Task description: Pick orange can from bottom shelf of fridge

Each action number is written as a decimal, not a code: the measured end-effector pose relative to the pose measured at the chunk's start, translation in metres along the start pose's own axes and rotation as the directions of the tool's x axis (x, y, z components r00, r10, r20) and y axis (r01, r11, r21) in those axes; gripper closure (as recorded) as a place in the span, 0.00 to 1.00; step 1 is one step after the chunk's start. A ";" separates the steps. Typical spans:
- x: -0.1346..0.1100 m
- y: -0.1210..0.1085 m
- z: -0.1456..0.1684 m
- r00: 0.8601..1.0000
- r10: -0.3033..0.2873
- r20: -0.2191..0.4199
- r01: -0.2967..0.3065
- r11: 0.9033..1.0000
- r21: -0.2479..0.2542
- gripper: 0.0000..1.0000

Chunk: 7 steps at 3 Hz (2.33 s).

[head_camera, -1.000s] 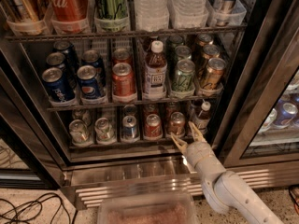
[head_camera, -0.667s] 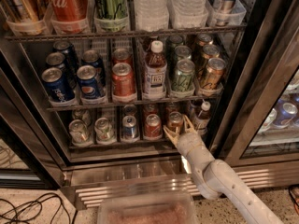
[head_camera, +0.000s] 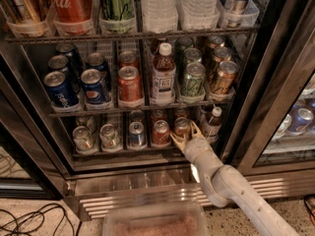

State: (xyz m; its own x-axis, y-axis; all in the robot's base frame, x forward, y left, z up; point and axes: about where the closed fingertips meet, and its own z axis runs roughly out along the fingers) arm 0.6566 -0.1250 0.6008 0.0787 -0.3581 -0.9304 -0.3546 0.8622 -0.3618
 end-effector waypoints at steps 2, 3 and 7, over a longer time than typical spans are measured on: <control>-0.006 -0.019 -0.012 1.000 -0.013 -0.028 0.013 1.000 -0.011 1.00; -0.013 -0.029 -0.021 0.999 -0.021 -0.043 0.020 1.000 -0.021 1.00; -0.051 -0.022 -0.043 0.997 -0.040 -0.073 0.031 0.992 -0.122 1.00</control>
Offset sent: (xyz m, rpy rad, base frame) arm -0.0105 -0.0350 0.0258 -0.0427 0.0423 -0.0007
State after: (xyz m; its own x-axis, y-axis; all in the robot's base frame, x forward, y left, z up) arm 0.6203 -0.1413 0.6586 0.0247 -0.4176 -0.9083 -0.4627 0.8006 -0.3807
